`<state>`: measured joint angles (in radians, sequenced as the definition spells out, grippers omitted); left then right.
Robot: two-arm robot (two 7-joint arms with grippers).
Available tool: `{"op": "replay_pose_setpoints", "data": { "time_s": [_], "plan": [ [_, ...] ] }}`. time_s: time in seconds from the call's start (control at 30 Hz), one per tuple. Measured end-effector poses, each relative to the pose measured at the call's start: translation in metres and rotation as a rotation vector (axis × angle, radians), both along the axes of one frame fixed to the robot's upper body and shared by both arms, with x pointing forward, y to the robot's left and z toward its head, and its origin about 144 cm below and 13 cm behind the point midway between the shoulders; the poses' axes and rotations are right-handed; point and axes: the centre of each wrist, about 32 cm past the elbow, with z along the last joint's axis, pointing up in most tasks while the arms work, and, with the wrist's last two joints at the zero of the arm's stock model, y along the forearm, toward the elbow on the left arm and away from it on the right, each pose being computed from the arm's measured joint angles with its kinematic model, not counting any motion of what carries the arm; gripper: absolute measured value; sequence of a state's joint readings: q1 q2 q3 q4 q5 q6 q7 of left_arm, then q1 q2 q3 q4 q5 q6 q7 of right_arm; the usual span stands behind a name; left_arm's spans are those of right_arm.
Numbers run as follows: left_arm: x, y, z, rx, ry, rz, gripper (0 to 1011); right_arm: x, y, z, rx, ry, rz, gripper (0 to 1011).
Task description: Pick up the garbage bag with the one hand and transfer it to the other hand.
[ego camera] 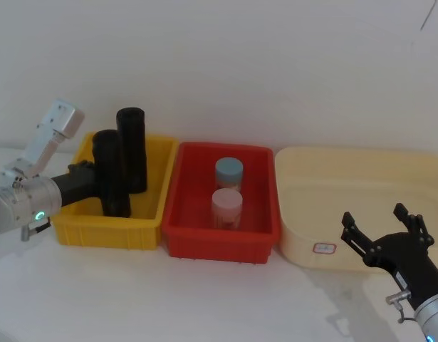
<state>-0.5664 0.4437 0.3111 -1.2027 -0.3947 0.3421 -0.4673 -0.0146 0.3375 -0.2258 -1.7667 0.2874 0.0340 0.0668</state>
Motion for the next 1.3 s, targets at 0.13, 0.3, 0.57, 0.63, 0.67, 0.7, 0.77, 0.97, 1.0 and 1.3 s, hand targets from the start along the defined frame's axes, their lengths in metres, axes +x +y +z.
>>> {"op": "replay_pose_setpoints", "data": {
  "time_s": [0.13, 0.3, 0.57, 0.63, 0.67, 0.7, 0.77, 0.97, 1.0, 1.3],
  "plan": [
    [0.001, 0.0, 0.0, 0.002, 0.003, -0.002, 917, 0.0, 0.0, 0.0, 0.0, 0.0, 0.0, 1001],
    [0.002, 0.0, 0.001, 0.003, 0.005, -0.003, 805, 0.0, 0.0, 0.0, 0.0, 0.0, 0.0, 1002],
    [0.003, 0.0, 0.001, 0.005, 0.007, -0.005, 557, 0.0, 0.0, 0.0, 0.0, 0.0, 0.0, 1001],
    [0.003, 0.0, 0.001, 0.005, 0.007, -0.005, 506, 0.0, 0.0, 0.0, 0.0, 0.0, 0.0, 1001],
    [0.003, 0.0, 0.001, 0.005, 0.007, -0.005, 498, 0.0, 0.0, 0.0, 0.0, 0.0, 0.0, 1002],
    [0.003, 0.0, 0.001, 0.005, 0.007, -0.005, 485, 0.0, 0.0, 0.0, 0.0, 0.0, 0.0, 1001],
    [0.004, 0.0, 0.001, 0.005, 0.008, -0.005, 474, 0.0, 0.0, 0.0, 0.0, -0.001, 0.001, 1001],
    [0.004, 0.0, 0.001, 0.006, 0.009, -0.006, 429, 0.005, 0.003, 0.003, -0.012, 0.0, 0.026, 1001],
    [0.004, 0.0, 0.001, 0.006, 0.009, -0.006, 426, 0.006, 0.004, 0.004, -0.015, 0.001, 0.032, 1001],
    [0.004, 0.0, 0.001, 0.006, 0.009, -0.007, 398, 0.02, 0.016, 0.018, -0.049, 0.018, 0.127, 1001]
  ]
}}
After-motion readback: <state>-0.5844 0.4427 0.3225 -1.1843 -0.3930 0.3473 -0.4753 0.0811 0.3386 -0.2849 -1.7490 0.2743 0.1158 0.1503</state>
